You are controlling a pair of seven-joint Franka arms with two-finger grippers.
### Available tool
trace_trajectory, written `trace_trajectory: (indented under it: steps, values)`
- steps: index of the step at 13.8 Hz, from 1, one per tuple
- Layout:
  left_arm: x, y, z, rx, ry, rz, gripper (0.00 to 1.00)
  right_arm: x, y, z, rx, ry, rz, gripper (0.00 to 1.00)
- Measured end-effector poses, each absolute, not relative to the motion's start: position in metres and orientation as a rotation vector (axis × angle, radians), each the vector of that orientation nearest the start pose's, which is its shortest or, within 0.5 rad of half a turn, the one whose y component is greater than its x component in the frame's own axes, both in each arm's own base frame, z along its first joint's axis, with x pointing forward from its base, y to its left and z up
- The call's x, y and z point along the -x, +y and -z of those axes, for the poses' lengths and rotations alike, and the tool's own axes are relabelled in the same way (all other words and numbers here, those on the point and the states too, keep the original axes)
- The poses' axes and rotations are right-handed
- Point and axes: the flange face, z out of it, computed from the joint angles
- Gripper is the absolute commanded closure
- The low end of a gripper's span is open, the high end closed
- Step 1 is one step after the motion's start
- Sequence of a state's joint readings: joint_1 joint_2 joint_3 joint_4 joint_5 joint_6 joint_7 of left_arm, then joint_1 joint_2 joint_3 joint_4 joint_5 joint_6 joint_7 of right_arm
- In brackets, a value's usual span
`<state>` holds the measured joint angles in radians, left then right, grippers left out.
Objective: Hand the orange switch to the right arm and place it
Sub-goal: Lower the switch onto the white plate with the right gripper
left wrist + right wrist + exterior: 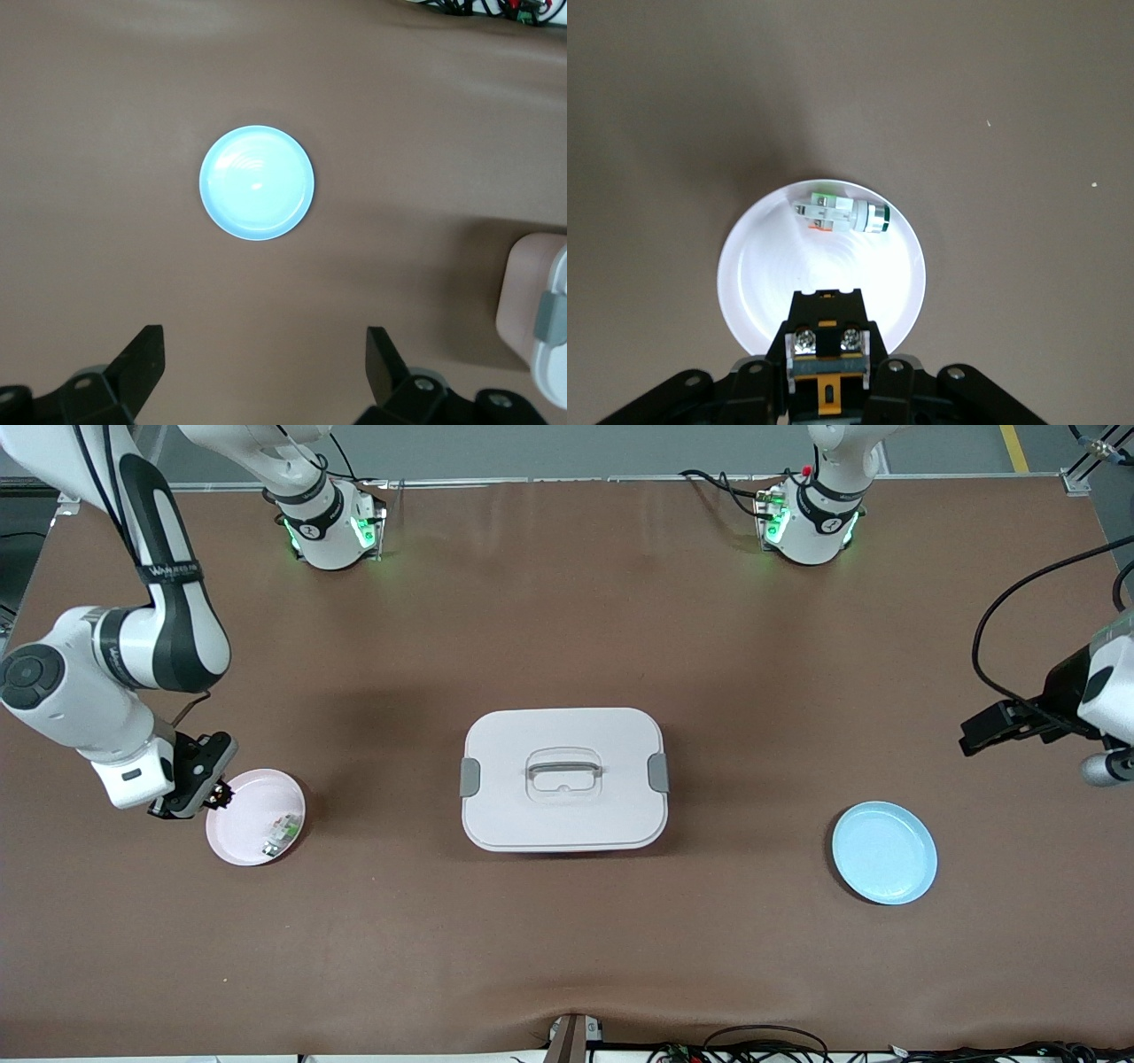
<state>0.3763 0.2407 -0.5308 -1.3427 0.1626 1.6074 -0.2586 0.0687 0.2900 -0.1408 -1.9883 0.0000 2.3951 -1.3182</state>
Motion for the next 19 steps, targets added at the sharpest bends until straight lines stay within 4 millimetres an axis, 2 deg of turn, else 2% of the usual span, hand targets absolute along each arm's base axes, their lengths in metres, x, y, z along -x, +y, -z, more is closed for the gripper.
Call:
trace_trajectory:
  steps: [2, 5, 10, 14, 19]
  values:
    - [-0.611, -0.037, -0.622, 3.062, -0.125, 0.101, 0.00, -0.615, -0.051, -0.309, 2.576, -1.972, 0.076, 1.00]
    - [-0.582, -0.048, -0.632, 3.059, -0.118, 0.085, 0.00, -0.615, -0.057, -0.282, 2.510, -2.027, 0.021, 1.00]
    - [-0.546, -0.034, -0.637, 3.090, -0.169, 0.066, 0.00, -0.615, -0.059, -0.239, 2.445, -2.080, -0.029, 0.99]
    - [-0.543, -0.042, -0.638, 3.093, -0.147, 0.074, 0.00, -0.614, -0.064, -0.218, 2.436, -2.077, -0.053, 0.98]
    - [-0.542, -0.043, -0.634, 3.092, -0.143, 0.062, 0.00, -0.619, -0.070, -0.196, 2.394, -2.072, -0.043, 0.98]
